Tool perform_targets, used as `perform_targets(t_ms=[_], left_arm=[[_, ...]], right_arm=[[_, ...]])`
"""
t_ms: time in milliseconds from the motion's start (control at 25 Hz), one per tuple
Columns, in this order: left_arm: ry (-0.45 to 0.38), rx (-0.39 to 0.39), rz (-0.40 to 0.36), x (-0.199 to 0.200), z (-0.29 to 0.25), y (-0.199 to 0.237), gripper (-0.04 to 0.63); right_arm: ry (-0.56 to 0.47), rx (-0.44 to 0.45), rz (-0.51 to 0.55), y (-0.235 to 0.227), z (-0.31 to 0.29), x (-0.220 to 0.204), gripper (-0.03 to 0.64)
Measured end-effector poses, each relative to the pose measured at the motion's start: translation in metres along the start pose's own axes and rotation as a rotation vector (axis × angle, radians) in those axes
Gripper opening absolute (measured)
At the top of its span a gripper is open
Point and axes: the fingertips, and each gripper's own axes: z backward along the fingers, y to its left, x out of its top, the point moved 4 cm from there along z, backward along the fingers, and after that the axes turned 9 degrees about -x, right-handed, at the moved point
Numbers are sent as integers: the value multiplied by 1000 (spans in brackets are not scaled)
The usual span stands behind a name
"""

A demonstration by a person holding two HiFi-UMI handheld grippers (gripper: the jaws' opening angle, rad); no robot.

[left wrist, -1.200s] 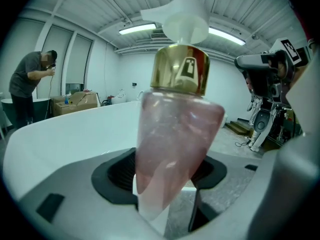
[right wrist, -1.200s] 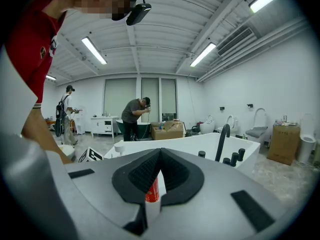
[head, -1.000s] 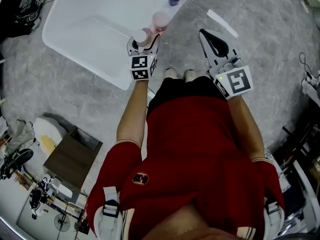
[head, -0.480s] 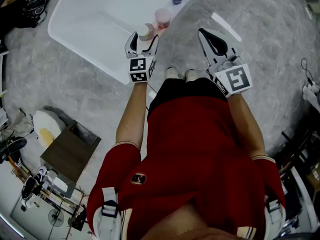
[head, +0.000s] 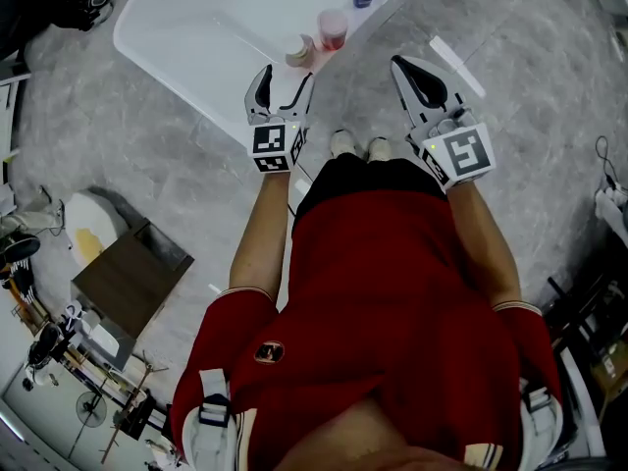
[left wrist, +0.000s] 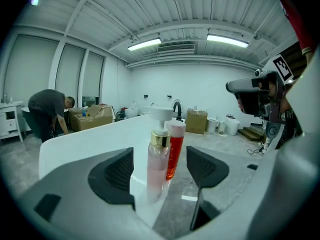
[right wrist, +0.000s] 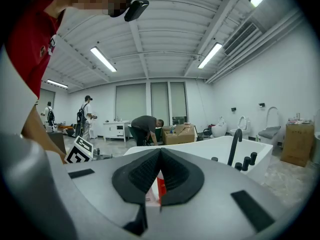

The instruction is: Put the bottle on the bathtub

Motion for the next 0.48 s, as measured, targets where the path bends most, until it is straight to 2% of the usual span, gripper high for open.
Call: perform_targets(t_ms=[200, 480], left_arm=[[-51, -1, 3, 18, 19, -21, 314], [-119, -60, -13, 57, 36, -63, 314]], right_arm=[[-13, 29, -1, 7, 8, 4, -5], [-46, 66, -4, 18, 25, 16, -5]])
